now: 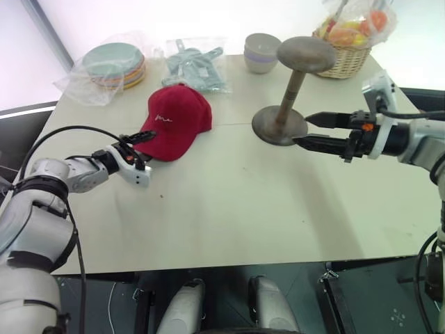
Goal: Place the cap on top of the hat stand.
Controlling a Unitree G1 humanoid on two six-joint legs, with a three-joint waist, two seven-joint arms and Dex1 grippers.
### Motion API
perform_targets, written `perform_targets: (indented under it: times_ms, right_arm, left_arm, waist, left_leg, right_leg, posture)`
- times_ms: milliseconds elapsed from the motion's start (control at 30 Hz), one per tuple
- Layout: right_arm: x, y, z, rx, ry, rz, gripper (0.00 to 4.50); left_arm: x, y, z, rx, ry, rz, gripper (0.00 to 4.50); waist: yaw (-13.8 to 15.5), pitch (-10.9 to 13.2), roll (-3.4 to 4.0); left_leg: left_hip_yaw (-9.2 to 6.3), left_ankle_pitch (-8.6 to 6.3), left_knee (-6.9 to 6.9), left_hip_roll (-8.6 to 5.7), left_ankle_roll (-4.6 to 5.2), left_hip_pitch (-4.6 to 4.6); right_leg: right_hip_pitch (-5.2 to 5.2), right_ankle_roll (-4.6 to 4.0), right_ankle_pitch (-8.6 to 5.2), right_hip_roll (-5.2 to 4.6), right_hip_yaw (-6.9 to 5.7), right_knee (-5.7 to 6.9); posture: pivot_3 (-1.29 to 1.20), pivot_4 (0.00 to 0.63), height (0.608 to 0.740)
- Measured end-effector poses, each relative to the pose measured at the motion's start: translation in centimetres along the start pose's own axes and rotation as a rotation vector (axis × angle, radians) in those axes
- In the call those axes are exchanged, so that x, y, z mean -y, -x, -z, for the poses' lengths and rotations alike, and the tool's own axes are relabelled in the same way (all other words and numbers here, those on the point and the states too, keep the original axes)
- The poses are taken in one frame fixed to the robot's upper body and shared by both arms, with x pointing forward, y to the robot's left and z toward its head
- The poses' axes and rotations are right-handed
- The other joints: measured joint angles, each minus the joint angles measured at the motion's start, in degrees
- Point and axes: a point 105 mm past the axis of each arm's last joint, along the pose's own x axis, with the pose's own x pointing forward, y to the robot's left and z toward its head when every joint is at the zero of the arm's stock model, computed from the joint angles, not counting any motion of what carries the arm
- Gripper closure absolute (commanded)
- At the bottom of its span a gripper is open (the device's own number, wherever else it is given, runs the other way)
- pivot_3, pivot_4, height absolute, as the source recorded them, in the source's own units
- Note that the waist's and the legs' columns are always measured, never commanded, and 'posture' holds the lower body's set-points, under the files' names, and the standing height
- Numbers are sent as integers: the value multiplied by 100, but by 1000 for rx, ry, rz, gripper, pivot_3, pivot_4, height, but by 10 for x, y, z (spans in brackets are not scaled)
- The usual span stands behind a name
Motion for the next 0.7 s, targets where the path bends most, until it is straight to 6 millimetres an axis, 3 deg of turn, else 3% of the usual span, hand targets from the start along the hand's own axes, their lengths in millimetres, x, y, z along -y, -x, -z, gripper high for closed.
perform_targets:
  times_ms: [133,500,633,700]
  right_arm:
    - [2,3,1,9,-6,21,0]
    - [4,3,0,17,4,33,0]
    - [20,15,-2,16,11,93,0]
    - [37,31,-8,17,26,164,0]
  left_arm:
    - [-4,-5,-2,3,19,-23,4462]
    - [-26,-16,6,-71,-11,-145,4462]
    - [-56,-20,14,-120,-22,-249,4462]
    - [-91,-24,19,-156,-29,-356,4462]
  waist:
    - [4,0,-1]
    - [16,-1,-6]
    - [16,1,-9]
    - [47,4,-13]
  left_leg:
    - [0,0,0,0,0,0]
    - [-1,0,3,-2,0,-1]
    - [-1,0,5,-2,-1,-5]
    - [-1,1,9,-3,-1,-19]
  right_leg:
    - [0,0,0,0,0,-1]
    - [0,0,0,-1,0,1]
    - [-4,0,0,-2,1,-1]
    - [-19,0,0,-3,1,0]
  posture:
    - [0,150,740]
    - [0,150,740]
    - [0,150,740]
    - [0,150,740]
